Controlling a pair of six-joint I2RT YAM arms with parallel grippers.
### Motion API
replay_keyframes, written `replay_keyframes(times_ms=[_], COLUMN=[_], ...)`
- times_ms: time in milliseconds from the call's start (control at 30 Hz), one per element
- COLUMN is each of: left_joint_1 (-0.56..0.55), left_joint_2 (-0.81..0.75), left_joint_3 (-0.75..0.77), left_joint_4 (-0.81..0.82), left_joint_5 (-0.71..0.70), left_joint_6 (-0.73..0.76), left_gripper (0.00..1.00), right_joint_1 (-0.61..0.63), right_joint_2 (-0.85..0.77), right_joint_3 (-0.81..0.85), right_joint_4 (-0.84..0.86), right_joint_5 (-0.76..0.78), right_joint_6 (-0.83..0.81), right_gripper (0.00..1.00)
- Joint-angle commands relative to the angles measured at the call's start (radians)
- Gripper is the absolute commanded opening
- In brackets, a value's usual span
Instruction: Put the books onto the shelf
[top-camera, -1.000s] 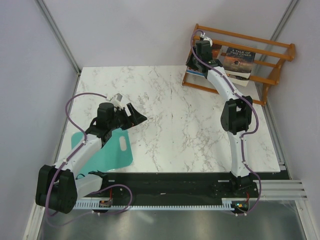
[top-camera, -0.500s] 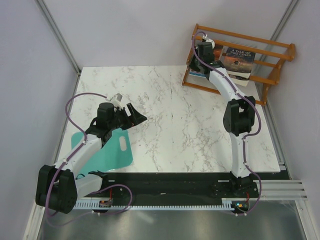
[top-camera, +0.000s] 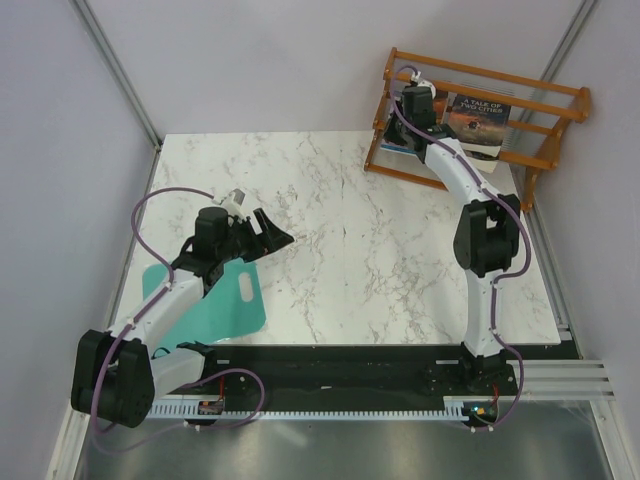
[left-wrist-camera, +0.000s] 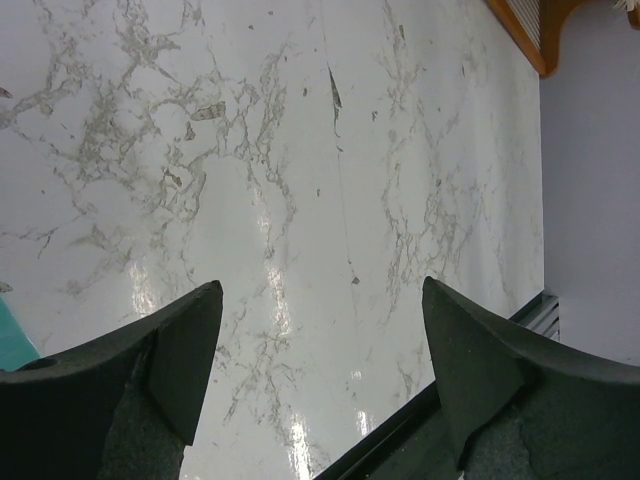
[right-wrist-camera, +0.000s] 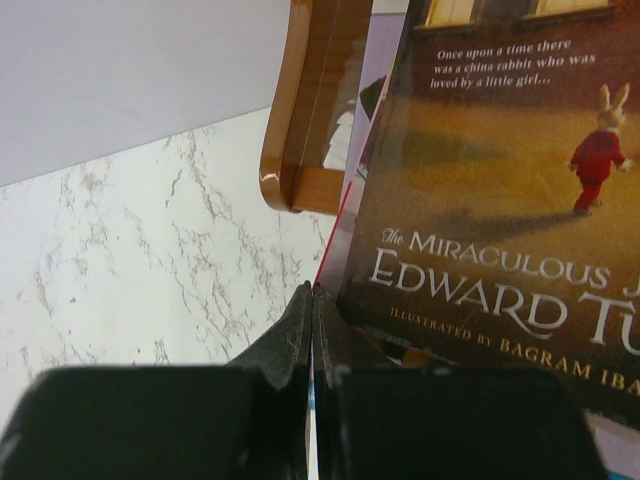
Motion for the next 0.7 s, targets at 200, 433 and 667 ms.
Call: replay_keyframes(times_ms=[200,433,667], left_joint_1=[0.006,0.006,0.006], left_joint_2=[-0.036,-0.039,-0.032], left_joint_3=[-0.018,-0.029,-0.037], left_joint_4=[0.041,0.05,0.053], left_joint_5=[0.011,0.015,0.01], left_joint_6=[0.017,0.009,0.009], left_gripper=[0.87,0.87,0.87], right_joint_1=[-0.002,0.003,0.02], right_joint_2=[-0.214,-0.265,-0.309], right_joint_3=[-0.094,-0.169,-0.287], right_joint_4=[0.002,-0.116,-0.179], right_joint_5=[-0.039,-0.016,0.024], right_joint_6=[-0.057,-0.134,-0.195], right_gripper=[0.0,0.0,0.0])
